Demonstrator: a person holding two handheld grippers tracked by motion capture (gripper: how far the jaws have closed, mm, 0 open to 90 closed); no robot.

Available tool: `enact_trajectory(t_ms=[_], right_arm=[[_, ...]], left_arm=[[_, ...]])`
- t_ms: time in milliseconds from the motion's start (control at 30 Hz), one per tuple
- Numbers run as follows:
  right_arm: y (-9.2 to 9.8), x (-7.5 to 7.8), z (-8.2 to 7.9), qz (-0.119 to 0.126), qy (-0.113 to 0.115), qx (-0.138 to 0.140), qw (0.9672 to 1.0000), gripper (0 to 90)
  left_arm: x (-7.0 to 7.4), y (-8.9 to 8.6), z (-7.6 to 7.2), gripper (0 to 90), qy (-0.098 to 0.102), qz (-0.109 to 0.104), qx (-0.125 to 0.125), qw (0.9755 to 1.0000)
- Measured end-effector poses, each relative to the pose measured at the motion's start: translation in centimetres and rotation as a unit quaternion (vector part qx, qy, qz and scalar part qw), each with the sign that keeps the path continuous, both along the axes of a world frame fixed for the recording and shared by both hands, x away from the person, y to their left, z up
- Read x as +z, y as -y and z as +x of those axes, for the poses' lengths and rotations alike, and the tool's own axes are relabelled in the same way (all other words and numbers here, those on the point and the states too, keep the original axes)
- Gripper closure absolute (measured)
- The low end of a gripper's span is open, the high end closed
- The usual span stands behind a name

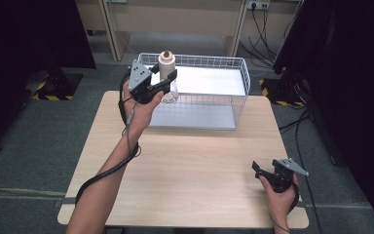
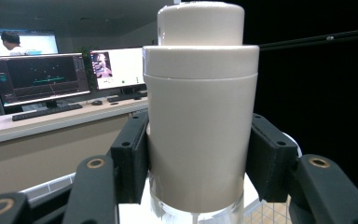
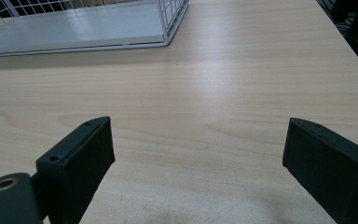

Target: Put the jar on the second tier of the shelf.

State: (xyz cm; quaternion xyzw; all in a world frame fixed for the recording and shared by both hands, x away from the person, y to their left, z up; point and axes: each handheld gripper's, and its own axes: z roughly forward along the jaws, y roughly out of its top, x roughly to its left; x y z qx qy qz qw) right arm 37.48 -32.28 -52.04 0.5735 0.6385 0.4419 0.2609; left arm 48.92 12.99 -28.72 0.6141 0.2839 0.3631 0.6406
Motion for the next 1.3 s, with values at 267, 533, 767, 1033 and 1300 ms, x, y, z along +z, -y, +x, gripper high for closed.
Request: enact_trajectory(t_ms=[267,533,767,1033,1300], right_arm=[[0.0,0.0,0.0,-0.001,0.0,0.0,1.0,9.1],[-0.1,0.0,0.0,-0.003,0.0,0.001,1.0,9.1],[-0.1,0.0,0.0,-0.003,0.001,0.001,1.0,9.1],[-0.1,0.0,0.0,-0.003,0.001,0.001,1.0,9.2],[-0.1,0.0,0.0,-0.004,0.001,0.002,1.0,9.2]], left_arm=[[0.5,-0.2,0.8,45.9,0.0,-0.004,0.014,0.9999],[1.2,-0.3,1.7,45.9,0.0,-0.004,0.032,0.9995],[1.6,-0.2,2.4,45.8,0.001,-0.012,0.044,0.999],[2.0,-0.2,3.7,45.9,-0.003,-0.014,0.059,0.9981],[1.9,-0.2,5.0,45.9,-0.01,-0.02,0.077,0.9968]])
